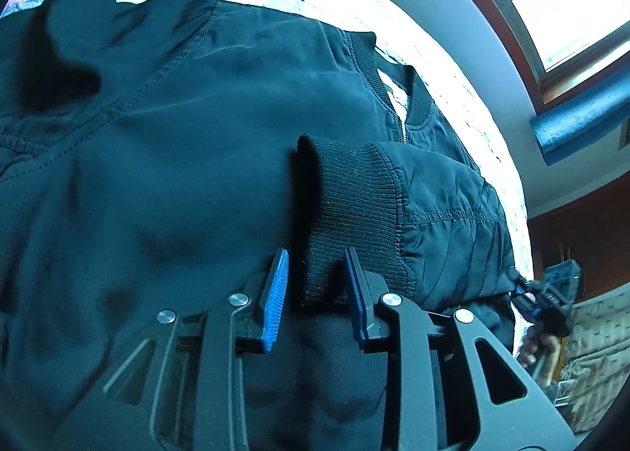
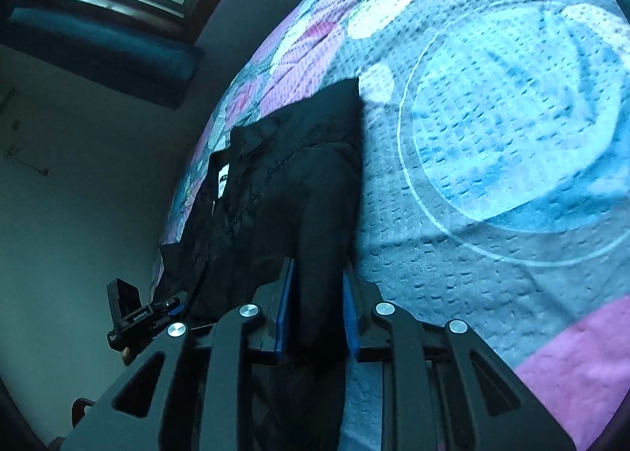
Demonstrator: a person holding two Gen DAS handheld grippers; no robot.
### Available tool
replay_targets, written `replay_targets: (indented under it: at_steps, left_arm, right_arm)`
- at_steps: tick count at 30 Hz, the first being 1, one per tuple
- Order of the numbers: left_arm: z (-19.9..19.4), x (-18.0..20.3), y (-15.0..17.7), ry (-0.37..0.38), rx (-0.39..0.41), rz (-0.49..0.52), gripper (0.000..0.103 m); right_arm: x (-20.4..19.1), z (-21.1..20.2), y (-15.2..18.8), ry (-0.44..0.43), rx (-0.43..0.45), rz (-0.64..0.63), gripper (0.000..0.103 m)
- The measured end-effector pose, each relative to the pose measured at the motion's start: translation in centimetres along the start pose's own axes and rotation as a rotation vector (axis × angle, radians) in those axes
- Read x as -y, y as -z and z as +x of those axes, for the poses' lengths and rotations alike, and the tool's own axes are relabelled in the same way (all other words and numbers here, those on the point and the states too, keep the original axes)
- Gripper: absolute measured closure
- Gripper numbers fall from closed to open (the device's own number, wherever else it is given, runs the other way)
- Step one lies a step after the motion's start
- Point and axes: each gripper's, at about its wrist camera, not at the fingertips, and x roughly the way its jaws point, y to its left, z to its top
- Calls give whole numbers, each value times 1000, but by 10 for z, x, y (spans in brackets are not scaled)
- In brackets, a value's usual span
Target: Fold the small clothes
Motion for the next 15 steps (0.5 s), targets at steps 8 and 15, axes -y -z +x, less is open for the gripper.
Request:
replay_targets:
  at_steps: [8, 15]
  left_arm:
    - [-4, 4, 4, -8, 21, 36, 72]
    - [-32, -4, 13, 33, 46, 22, 67]
  right_arm:
    - [-94, 6, 10, -120, 57, -69, 56]
    - [-158, 95, 36, -194, -115, -165, 56]
